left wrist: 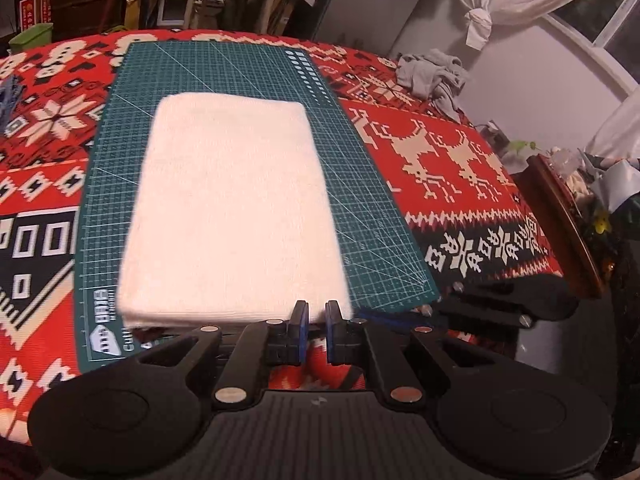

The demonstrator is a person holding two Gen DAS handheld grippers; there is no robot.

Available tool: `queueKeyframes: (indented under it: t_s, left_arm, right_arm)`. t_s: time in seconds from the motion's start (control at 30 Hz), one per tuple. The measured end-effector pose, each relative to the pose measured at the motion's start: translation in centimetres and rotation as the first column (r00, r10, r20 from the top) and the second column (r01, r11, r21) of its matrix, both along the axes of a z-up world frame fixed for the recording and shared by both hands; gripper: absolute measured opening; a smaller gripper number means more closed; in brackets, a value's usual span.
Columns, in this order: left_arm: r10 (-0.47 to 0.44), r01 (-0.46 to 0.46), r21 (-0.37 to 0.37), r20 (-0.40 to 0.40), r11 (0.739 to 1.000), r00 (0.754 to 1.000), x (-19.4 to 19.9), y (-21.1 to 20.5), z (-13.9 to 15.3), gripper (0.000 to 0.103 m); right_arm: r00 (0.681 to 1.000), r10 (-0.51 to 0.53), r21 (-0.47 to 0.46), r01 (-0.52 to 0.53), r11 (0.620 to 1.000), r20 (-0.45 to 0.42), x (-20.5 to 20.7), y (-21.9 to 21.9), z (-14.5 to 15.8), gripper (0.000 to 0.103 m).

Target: Fold clothes

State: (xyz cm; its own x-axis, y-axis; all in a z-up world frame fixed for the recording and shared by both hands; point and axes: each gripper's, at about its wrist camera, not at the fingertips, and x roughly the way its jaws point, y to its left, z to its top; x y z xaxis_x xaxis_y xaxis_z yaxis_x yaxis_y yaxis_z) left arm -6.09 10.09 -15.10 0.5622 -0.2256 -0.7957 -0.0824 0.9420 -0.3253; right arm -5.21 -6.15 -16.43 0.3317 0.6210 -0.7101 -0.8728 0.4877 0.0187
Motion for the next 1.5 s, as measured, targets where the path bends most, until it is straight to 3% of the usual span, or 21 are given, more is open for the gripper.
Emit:
queueKeyframes:
  t_s: [0.17, 0.2, 0.27, 0.43, 0.67, 0.97, 1.13, 1.3, 1.4, 1.5]
  left_arm:
    - [0.025, -0.025, 0.012, 0.023, 1.0, 0.999, -0.7, 1.1, 0.7, 0.007]
    - [0.031, -0.031, 0.014, 0.027, 0.999, 0.999, -0.9, 1.3, 0.8, 0.007]
    - [0.042, -0.043, 0.016, 0.035, 0.999, 0.999, -1.3, 1.7, 0.9, 0.007]
    - [0.075, -0.076, 0.016, 0.043, 0.997, 0.996, -2.3, 2.4, 1.1, 0.007]
    - [0.113, -0.114, 0.018, 0.054, 0.993, 0.992, -3.6, 3.4, 1.4, 0.012]
    - [0.155, -0.156, 0.016, 0.057, 0.988, 0.986, -4.2, 4.5, 1.5, 0.012]
    - [0.153, -0.153, 0.0, 0.065, 0.988, 0.986, -3.8, 4.7, 1.6, 0.012]
    - [0.172, -0.17, -0.043, 0.049, 0.985, 0.984, -3.1, 5.5, 0.7, 0.015]
    - [0.181, -0.177, -0.11, 0.028, 0.978, 0.983, -2.7, 6.1, -0.1, 0.015]
    - [0.185, -0.181, -0.115, 0.021, 0.977, 0.983, -2.3, 6.0, -0.6, 0.015]
  right_arm:
    - [1.0, 0.005, -0.005, -0.005, 1.0, 0.021, -1.6, 0.1, 0.5, 0.006]
    - [0.999, -0.013, -0.001, 0.013, 1.0, 0.032, -1.9, 0.1, 0.6, 0.008]
    - [0.997, -0.06, 0.013, 0.06, 0.998, 0.042, -2.3, 0.1, 0.9, 0.023]
    - [0.989, -0.14, 0.025, 0.139, 0.99, 0.04, -2.4, 0.4, 0.6, 0.032]
    - [0.973, -0.23, 0.055, 0.232, 0.971, -0.027, -1.9, 1.6, -0.3, 0.034]
    - [0.934, -0.355, 0.061, 0.352, 0.934, 0.034, -1.4, 1.4, -0.9, 0.027]
    - [0.91, -0.415, 0.072, 0.415, 0.907, -0.011, 1.3, -1.0, -1.3, 0.028]
    - [0.936, -0.353, 0.057, 0.352, 0.934, 0.006, 1.7, -1.2, -1.6, 0.028]
    - [0.947, -0.319, 0.049, 0.318, 0.947, 0.03, 1.7, -0.9, -1.8, 0.028]
    - [0.949, -0.311, 0.04, 0.309, 0.95, 0.047, 1.4, -0.7, -1.8, 0.013]
